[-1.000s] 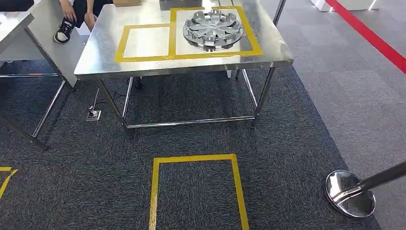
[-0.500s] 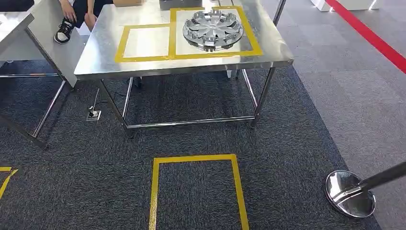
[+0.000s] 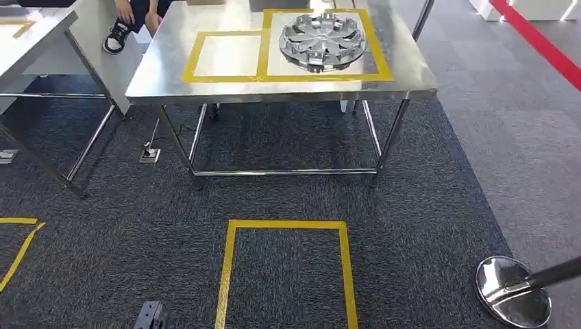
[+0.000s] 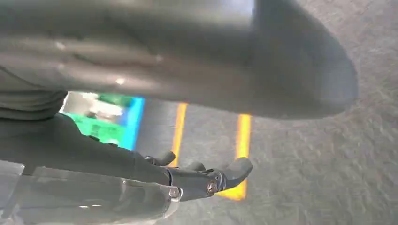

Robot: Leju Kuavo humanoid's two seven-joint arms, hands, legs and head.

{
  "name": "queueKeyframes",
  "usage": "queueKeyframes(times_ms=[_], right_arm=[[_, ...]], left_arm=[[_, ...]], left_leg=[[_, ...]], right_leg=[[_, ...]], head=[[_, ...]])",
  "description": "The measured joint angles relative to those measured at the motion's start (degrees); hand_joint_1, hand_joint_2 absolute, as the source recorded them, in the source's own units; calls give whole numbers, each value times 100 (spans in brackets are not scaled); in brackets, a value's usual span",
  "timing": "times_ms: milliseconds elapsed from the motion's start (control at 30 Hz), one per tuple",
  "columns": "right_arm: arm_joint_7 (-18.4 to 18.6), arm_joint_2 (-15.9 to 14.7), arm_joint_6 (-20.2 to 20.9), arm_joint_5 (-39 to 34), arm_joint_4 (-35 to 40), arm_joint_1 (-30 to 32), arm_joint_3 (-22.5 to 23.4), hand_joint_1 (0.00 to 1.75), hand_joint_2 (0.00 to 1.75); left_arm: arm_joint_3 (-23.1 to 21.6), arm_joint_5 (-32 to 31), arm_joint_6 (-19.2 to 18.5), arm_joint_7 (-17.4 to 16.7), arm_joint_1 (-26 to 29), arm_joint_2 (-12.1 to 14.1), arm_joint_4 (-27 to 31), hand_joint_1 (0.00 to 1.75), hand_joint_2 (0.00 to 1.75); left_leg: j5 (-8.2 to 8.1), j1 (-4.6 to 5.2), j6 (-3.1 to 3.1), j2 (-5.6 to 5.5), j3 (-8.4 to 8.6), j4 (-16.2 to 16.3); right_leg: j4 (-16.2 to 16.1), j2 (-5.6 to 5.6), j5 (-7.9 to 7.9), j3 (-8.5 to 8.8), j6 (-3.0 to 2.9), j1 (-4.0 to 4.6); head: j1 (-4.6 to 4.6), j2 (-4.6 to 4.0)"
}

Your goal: Take the parts from the cabinet and place them on the table.

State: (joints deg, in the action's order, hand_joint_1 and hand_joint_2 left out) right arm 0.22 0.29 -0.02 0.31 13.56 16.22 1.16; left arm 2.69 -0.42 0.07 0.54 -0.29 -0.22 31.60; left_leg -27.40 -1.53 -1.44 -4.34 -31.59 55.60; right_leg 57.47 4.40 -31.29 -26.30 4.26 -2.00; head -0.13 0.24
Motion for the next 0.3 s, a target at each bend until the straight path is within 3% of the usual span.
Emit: queueKeyframes(times_ms=[33, 100, 133, 167, 200, 233, 300], right_arm=[[-33, -27, 0, -9, 249, -173, -6, 0, 0], [-35, 22, 0, -11, 596, -615, -30, 0, 0], [-35, 28, 0, -9, 806, -823, -41, 0, 0], [-37, 39, 2, -9, 1008, -1016, -44, 0, 0], [-37, 39, 0, -9, 1213, -1190, -44, 0, 0], [-37, 28, 0, -11, 1438, -1351, -42, 0, 0], [-37, 2, 0, -11, 1755, -1602, -42, 0, 0]], left_arm=[[-24, 17, 4, -41, 166, -4, -197, 0, 0], [-68, 42, 11, -63, 631, -37, -586, 0, 0], [-92, 42, 11, -65, 852, -50, -805, 0, 0], [-103, 42, 11, -65, 1058, -52, -1047, 0, 0], [-107, 42, 11, -65, 1240, -50, -1216, 0, 0], [-118, 42, 11, -65, 1405, -44, -1434, 0, 0], [-129, 44, 11, -65, 1672, -28, -1766, 0, 0]], left_leg=[[-3, -1, -24, 41, -10, 49], [83, -32, -41, -1, -4, 16], [96, -56, -54, -49, -19, 28], [22, -53, -46, 122, -65, 102], [-185, -42, -45, 286, -199, 366], [-467, -31, -49, 356, -426, 833], [-908, -28, -45, 378, -866, 1813]], right_leg=[[-15, -98, 48, -53, -150, -47], [20, -95, 62, -111, -230, -16], [19, -176, 74, -147, -272, -32], [13, -258, 88, -161, -319, -29], [11, -314, 94, -183, -364, -9], [12, -381, 110, -221, -392, 12], [17, -499, 141, -303, -435, 59]], head=[[-80, 0], [-189, 0], [-180, 0], [-191, 0], [-206, 0], [-204, 0], [-202, 0]])
